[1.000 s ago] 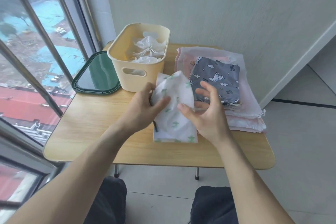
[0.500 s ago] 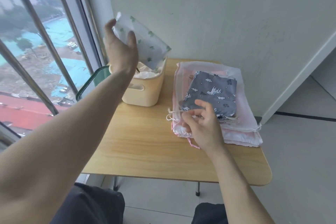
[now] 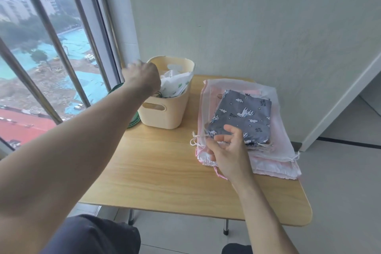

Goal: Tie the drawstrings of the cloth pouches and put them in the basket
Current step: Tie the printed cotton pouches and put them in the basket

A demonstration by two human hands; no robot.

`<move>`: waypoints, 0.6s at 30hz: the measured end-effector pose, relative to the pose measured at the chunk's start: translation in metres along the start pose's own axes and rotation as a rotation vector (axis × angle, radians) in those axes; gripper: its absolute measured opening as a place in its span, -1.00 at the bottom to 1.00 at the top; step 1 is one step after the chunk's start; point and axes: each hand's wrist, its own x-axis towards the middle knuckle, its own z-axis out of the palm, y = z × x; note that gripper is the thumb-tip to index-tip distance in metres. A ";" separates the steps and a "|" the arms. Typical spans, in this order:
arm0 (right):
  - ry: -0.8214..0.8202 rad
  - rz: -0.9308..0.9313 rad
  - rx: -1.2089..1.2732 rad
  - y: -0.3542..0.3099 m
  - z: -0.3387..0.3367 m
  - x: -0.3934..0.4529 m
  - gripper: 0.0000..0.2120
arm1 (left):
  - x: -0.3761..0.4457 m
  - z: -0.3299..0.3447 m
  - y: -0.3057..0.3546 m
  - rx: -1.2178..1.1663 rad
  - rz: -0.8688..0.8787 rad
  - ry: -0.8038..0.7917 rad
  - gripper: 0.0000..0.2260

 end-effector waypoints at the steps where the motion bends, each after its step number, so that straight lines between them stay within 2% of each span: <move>1: 0.001 0.006 -0.010 0.000 -0.001 0.001 -0.38 | 0.001 -0.001 0.002 0.086 0.030 0.053 -0.86; 3: 0.001 0.019 -0.018 0.001 -0.001 0.001 -0.37 | 0.002 -0.002 0.009 0.072 0.194 0.109 -0.66; 5: -0.010 0.031 -0.033 0.001 -0.001 0.001 -0.39 | 0.004 -0.001 0.014 -0.199 0.336 -0.071 -0.50; 7: -0.025 0.043 -0.043 0.001 0.000 0.000 -0.39 | 0.006 0.002 0.016 -0.291 0.362 -0.285 -0.50; 9: -0.033 0.051 -0.053 0.001 0.000 -0.001 -0.38 | 0.007 0.005 0.017 -0.168 0.348 -0.406 -0.59; 12: -0.047 0.063 -0.076 0.000 -0.001 -0.002 -0.40 | 0.004 0.003 0.020 0.028 0.344 -0.532 -0.60; 15: -0.053 0.082 -0.093 0.000 -0.002 -0.002 -0.42 | 0.007 0.000 0.026 0.055 0.283 -0.633 -0.62; 17: -0.054 0.092 -0.101 0.001 -0.003 -0.002 -0.42 | 0.011 0.002 0.030 0.119 0.266 -0.662 -0.57; 18: -0.056 0.094 -0.109 0.001 -0.004 -0.003 -0.43 | 0.013 0.006 0.032 0.149 0.247 -0.647 -0.48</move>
